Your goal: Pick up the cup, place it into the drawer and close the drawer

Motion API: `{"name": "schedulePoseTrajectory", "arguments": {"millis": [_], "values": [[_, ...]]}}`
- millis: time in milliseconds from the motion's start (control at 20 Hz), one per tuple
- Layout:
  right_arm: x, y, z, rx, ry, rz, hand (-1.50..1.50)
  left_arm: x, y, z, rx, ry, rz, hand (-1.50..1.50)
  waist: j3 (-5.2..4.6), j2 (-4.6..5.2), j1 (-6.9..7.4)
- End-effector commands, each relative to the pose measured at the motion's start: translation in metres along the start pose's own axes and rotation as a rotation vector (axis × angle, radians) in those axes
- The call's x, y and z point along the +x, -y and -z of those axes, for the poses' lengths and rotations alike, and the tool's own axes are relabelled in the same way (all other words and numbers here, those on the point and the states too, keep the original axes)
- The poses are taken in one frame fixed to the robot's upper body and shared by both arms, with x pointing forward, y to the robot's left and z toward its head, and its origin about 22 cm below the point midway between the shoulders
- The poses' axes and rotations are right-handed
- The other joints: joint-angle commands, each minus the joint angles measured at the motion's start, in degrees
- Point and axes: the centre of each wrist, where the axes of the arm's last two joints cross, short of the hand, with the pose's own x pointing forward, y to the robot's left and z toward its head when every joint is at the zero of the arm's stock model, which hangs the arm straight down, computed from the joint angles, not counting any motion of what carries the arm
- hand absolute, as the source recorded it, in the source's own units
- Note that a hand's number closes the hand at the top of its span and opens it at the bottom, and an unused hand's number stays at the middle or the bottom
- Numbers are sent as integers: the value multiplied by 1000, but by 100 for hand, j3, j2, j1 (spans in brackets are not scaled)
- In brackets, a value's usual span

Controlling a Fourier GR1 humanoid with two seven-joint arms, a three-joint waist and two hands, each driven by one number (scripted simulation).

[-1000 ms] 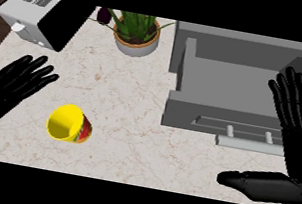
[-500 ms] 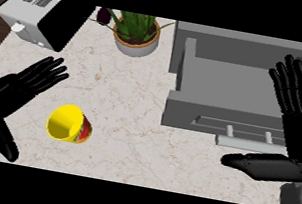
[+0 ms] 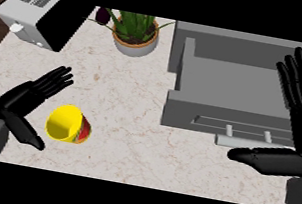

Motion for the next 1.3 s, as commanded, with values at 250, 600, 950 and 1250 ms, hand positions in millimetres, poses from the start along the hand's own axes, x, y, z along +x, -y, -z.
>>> {"name": "schedulePoseTrajectory", "arguments": {"millis": [250, 600, 950, 1250], "values": [[5, 8, -4, 29, 6, -9, -150, -47, -1, 1, 1, 15, -4, -150, -13, 39, -135], [6, -3, 4, 16, 9, 7, -150, -66, 0, -28, 9, 51, 21, -150, -14, 27, -90], [16, 1, 19, 17, 16, 21, -150, -71, 9, -2, 9, 79, -12, -150, -26, 65, -162], [13, 11, 14, 37, 9, -1, -150, -87, 28, 2, -14, 79, 5, -150, -22, 58, -163]]}}
